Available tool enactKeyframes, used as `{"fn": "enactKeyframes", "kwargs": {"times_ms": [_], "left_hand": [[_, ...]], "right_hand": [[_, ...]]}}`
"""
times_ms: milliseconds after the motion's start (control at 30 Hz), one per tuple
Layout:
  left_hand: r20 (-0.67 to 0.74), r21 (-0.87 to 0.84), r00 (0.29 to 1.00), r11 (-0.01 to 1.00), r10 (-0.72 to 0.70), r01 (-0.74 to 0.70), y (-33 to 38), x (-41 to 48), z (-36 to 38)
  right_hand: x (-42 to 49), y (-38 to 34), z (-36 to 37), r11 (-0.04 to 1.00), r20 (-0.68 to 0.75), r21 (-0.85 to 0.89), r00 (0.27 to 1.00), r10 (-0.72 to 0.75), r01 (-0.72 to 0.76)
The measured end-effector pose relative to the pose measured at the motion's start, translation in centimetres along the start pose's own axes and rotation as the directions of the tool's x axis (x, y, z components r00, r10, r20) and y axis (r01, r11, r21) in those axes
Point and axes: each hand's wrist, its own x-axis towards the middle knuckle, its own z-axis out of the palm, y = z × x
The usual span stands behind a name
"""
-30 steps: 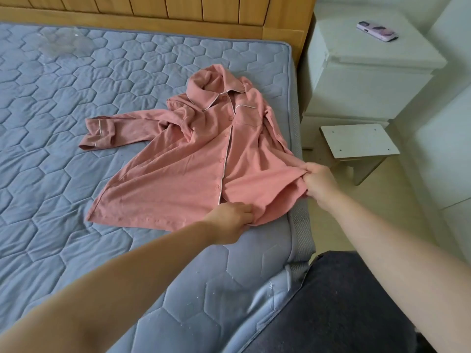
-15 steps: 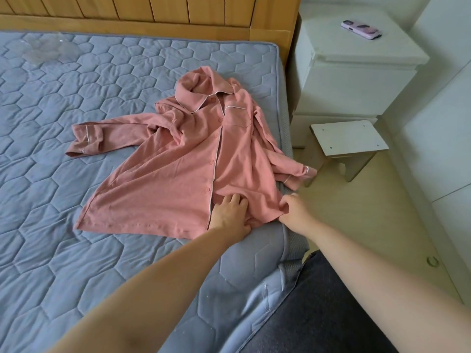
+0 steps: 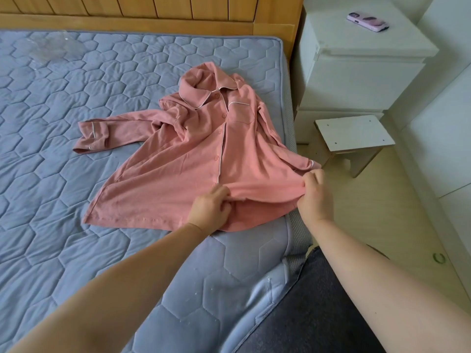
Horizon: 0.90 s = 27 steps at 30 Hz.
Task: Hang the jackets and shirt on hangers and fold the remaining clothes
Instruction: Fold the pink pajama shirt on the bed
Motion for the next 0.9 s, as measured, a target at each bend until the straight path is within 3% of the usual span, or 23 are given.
{"fn": "enactKeyframes", "kwargs": {"times_ms": [67,100,167,233,300,333,400,467,533,600,700,767,833,900], "left_hand": [[-0.097,-0.213,0.944,0.933,-0.317,0.291,0.2,0.1,-0.7],[-0.101,-0.273,0.917,0.897,-0.386,0.348,0.1,0.1,-0.8],[-0.107,-0.209,0.969,0.958,-0.223,0.197,-0.1,-0.4,-1.2],[0.009,-0.022,0.998,0.998,0.066,-0.065,-0.6,-1.5,-1.3],[0.191,0.151,0.940,0.938,0.284,-0.313,-1.6,-2.2,-1.5],[0.277,0.199,0.899,0.895,0.339,-0.398,-2.1,-2.4,-1.5],[0.400,0.239,0.831,0.832,0.386,-0.501,-3.2,-2.8,-1.6],[0.458,0.223,0.805,0.828,0.376,-0.514,-4.0,-3.2,-1.7],[0.486,0.233,0.818,0.857,0.307,-0.460,-4.4,-3.8,-1.8],[0.455,0.310,0.865,0.872,0.213,-0.378,-4.5,-4.4,-2.1],[0.387,0.380,0.921,0.903,0.043,-0.201,-4.5,-4.9,-2.4],[0.326,0.323,0.943,0.945,-0.067,-0.044,-4.3,-5.2,-2.6],[0.244,0.198,0.951,0.969,-0.192,0.145,-4.3,-5.1,-2.9],[0.194,0.113,0.938,0.957,-0.286,0.268,-4.5,-4.6,-4.0]], "right_hand": [[0.1,0.1,0.1,0.986,0.026,0.085,0.990,0.140,-0.142],[0.0,0.2,0.2,0.962,0.070,0.110,0.968,0.243,-0.249],[-0.4,0.6,0.4,0.936,0.258,0.066,0.912,0.319,-0.345],[-1.0,0.7,0.3,0.950,0.387,-0.102,0.868,0.313,-0.297],[-0.9,0.5,-0.2,0.928,0.269,-0.296,0.912,0.309,-0.227],[-0.8,0.7,-0.3,0.901,0.206,-0.387,0.934,0.291,-0.195],[-0.7,1.0,-0.5,0.820,0.227,-0.557,0.926,0.302,-0.131],[-1.0,1.2,-0.5,0.787,0.260,-0.607,0.909,0.327,-0.110],[-1.1,0.8,0.0,0.836,0.208,-0.547,0.959,0.191,-0.048],[-1.3,-0.4,0.5,0.890,0.200,-0.424,0.976,-0.085,0.165],[-2.6,-2.8,1.4,0.870,0.279,-0.143,0.862,-0.422,0.472],[-4.1,-4.6,2.1,0.842,0.446,0.000,0.754,-0.483,0.540],[-5.2,-6.7,3.1,0.850,0.624,0.051,0.648,-0.437,0.524],[-5.8,-8.3,4.5,0.845,0.669,0.043,0.612,-0.421,0.534]]}}
